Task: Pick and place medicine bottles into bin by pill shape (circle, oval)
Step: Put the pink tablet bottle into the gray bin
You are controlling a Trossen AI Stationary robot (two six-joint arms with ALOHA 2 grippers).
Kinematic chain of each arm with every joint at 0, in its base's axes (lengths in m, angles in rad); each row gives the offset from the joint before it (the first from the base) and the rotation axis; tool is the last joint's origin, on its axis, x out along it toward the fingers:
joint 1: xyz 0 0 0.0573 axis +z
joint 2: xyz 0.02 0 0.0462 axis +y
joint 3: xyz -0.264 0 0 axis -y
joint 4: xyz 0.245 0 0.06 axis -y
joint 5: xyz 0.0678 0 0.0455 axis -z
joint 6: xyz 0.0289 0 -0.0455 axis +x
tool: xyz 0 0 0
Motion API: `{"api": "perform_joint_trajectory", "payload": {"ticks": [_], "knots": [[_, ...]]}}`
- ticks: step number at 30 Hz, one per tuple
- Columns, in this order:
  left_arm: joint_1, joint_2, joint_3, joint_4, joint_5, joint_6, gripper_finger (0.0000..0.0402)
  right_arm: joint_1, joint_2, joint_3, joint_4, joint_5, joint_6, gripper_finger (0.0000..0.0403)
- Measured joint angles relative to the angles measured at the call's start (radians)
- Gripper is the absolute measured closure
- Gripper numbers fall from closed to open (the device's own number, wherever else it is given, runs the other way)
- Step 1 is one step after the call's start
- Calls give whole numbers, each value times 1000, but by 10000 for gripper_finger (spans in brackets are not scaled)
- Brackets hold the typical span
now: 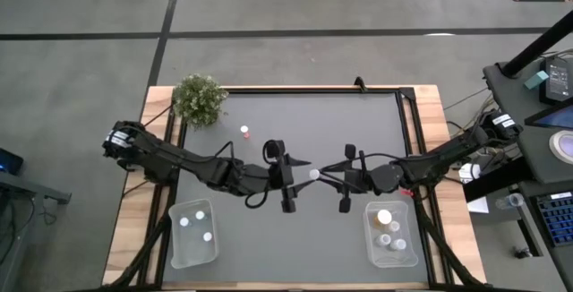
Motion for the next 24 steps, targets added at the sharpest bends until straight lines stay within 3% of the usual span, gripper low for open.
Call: {"api": "perform_joint_trajectory", "payload": {"ticks": [15, 24], "knots": [[17, 65, -3, 74, 50, 4, 200, -7, 0, 0, -15, 0, -1, 326], [15, 67, -3, 73, 47, 1, 247, -7, 1, 0, -22, -1, -1, 326]]}}
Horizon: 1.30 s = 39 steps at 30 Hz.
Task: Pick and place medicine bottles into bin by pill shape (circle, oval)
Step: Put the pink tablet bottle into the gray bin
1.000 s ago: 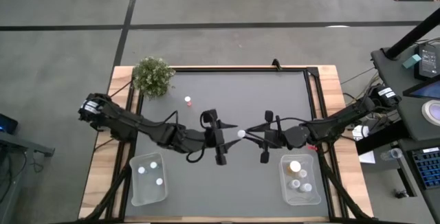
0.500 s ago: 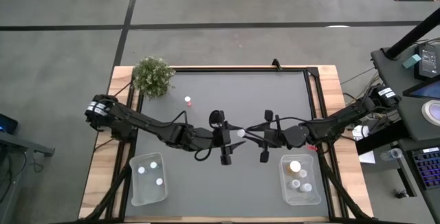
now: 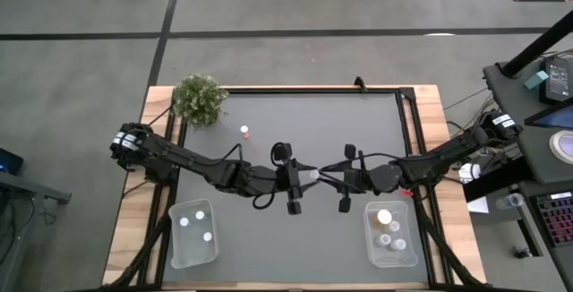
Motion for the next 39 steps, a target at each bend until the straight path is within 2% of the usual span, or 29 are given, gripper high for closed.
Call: {"api": "perform_joint_trajectory", "payload": {"ticks": [8, 15, 18, 25, 28, 32, 34, 39], "knots": [[0, 0, 0, -1, -3, 0, 308, 0, 0, 0, -1, -2, 0, 326], [0, 0, 0, -1, -3, -1, 305, 0, 0, 0, 4, -2, 0, 311], [-1, 0, 2, -1, -2, -2, 306, 0, 0, 0, 11, -1, 9, 292], [-32, -9, 3, -7, -12, -34, 308, 2, -57, 14, -45, -17, 93, 218], [-57, -24, 4, -87, -28, -137, 308, 5, -113, 41, -162, -26, 122, 195], [-119, -80, 1, -244, -9, -467, 309, 3, -177, 53, -241, -25, 135, 182], [-164, -109, 1, -275, -48, -543, 309, 0, -194, 53, -231, -43, 134, 180], [-248, -141, 1, -354, -292, -525, 309, 2, -215, 53, -227, -72, 92, 179]]}}
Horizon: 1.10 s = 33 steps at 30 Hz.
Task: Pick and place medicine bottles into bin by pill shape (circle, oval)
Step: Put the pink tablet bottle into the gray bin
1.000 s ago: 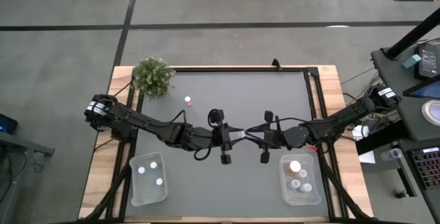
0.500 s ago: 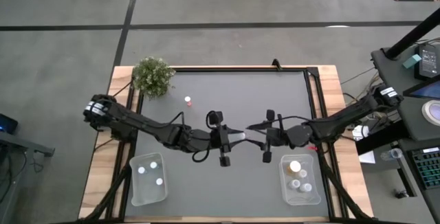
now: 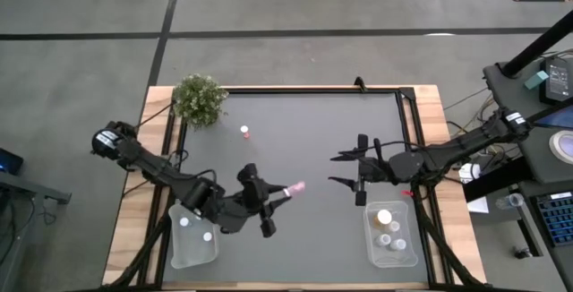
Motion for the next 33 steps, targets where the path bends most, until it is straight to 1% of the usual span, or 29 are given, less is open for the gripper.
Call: {"api": "perform_joint_trajectory", "payload": {"ticks": [2, 4, 7, 9, 11, 13, 15, 17, 18, 20, 23, 26, 30, 33], "knots": [[-18, -4, 0, -68, -48, -47, 309, -1, -6, 0, -1, 2, -7, 179], [-29, -6, 0, -147, -44, -140, 309, -1, -7, 0, -3, 0, -13, 179], [-38, -6, 1, -263, 27, -285, 309, 0, -6, 0, -5, -1, -24, 179], [-49, -6, 27, -385, 118, -372, 309, -1, -6, 0, -5, 0, -30, 179], [-60, -6, 72, -534, 250, -478, 309, -1, -6, 0, -5, -1, -33, 179], [-73, -7, 126, -699, 415, -613, 309, -1, -6, 0, -5, -1, -33, 179], [-87, -7, 173, -823, 624, -758, 309, -6, -3, 0, -5, -3, -37, 179], [-107, -7, 211, -898, 832, -904, 309, -16, 3, 0, -5, -4, -39, 179], [-123, -7, 229, -930, 908, -965, 309, -23, 5, 0, -5, -4, -39, 179], [-160, -8, 255, -994, 997, -1035, 309, -36, 14, 0, -5, -4, -39, 179], [-207, -8, 259, -1107, 1062, -1107, 309, -54, 29, 0, -5, -4, -37, 179], [-259, -8, 221, -1196, 1035, -1138, 309, -68, 43, 0, -8, -5, -32, 179], [-318, -7, 135, -1187, 1027, -1184, 309, -72, 51, 0, -10, -5, -32, 179], [-334, -7, 68, -1167, 1025, -1203, 309, -72, 50, 0, -9, -5, -32, 179]]}}
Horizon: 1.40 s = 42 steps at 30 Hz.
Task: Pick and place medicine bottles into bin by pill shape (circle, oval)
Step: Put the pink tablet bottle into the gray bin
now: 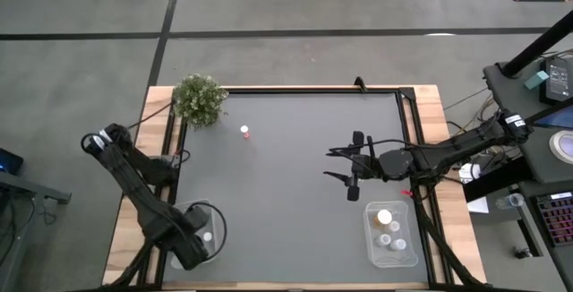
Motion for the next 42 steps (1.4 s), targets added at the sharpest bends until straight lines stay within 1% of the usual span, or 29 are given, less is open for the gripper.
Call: {"api": "perform_joint_trajectory", "payload": {"ticks": [3, 7, 12, 17, 29, 38, 42], "knots": [[0, 1, -62, 56, -1, 13, 309, 0, -2, 0, 0, -1, 1, 179], [0, 1, -143, 184, -1, 54, 309, 0, -2, 0, -1, -1, 5, 179], [0, 1, -236, 280, 1, 53, 309, 0, -2, 0, -11, -1, 9, 179], [1, 1, -309, 327, 1, 57, 309, 0, -2, 0, -13, -1, 12, 179], [1, -2, -334, 343, 5, 59, 284, 0, -2, 0, -15, -1, 16, 179], [0, 0, -339, 343, 2, 63, 249, 0, -1, 0, -34, -1, 32, 179], [0, 0, -335, 340, 4, 100, 237, 0, -1, -1, -35, -1, 37, 179]]}}
